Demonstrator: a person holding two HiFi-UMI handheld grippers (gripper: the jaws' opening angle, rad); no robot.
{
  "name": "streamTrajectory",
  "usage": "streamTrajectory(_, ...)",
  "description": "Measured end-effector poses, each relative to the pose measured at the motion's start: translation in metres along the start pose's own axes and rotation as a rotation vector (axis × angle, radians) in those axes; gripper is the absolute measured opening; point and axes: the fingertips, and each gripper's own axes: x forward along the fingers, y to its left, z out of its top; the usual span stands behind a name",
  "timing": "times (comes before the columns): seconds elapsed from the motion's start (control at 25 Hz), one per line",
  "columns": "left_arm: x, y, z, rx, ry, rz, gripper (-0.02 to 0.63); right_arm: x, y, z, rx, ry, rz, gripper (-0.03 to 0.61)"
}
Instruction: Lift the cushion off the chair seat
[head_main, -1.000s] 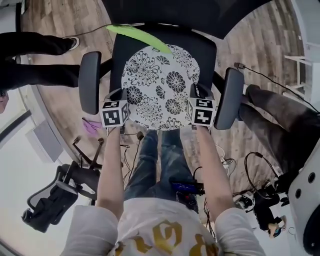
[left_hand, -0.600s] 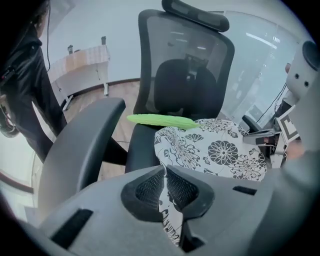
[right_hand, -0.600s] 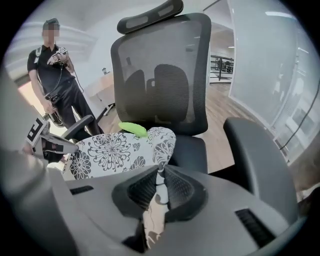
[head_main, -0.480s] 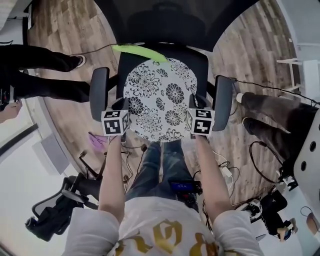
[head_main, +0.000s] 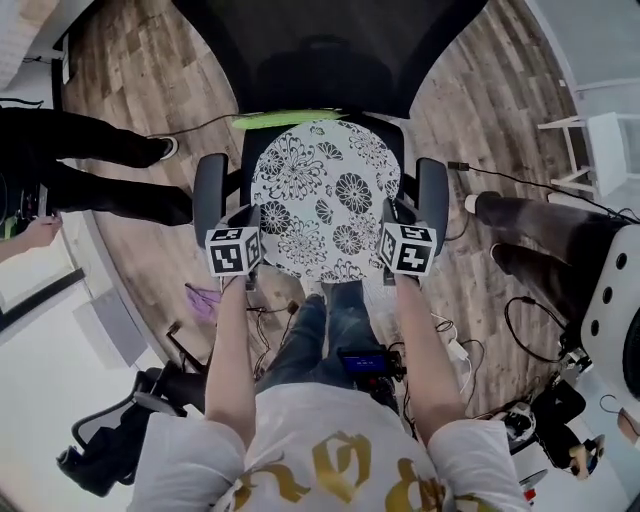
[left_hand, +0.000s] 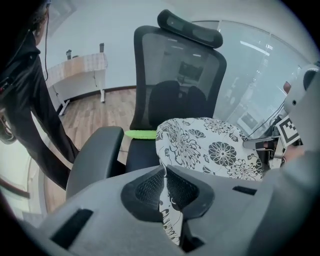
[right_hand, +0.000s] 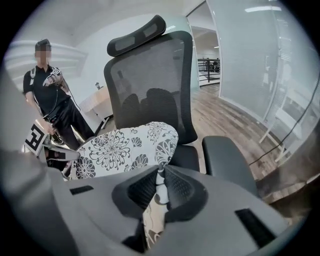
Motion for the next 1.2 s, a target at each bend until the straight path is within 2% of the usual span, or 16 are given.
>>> streamTrajectory(0.24,-0.029,-0.001,0.017,-0.028,-0.032,-0.003,0.017,-0.031,0.009,0.017,0.003,-0.034,0.018,0.028)
streamTrajectory(0.56,-0.071,-0.011,0.046,0.077,-0.093,-0.035,0.017,-0.069,0.028,0.037,-0.028,-0.085,0.006,0.028)
streamTrajectory(0.8,-0.096,-0.02,0.061,0.112,-0.132,-0.05,0.017,-0.097,0.036,0.057,-0.011,-0.143,-0.001,0.028)
streamTrajectory(1.2,-0.154,-0.041,0.072,0.167,-0.227,-0.094,0.017,-0.159,0.047,0.058,0.024,-0.237,-0.012,0.028)
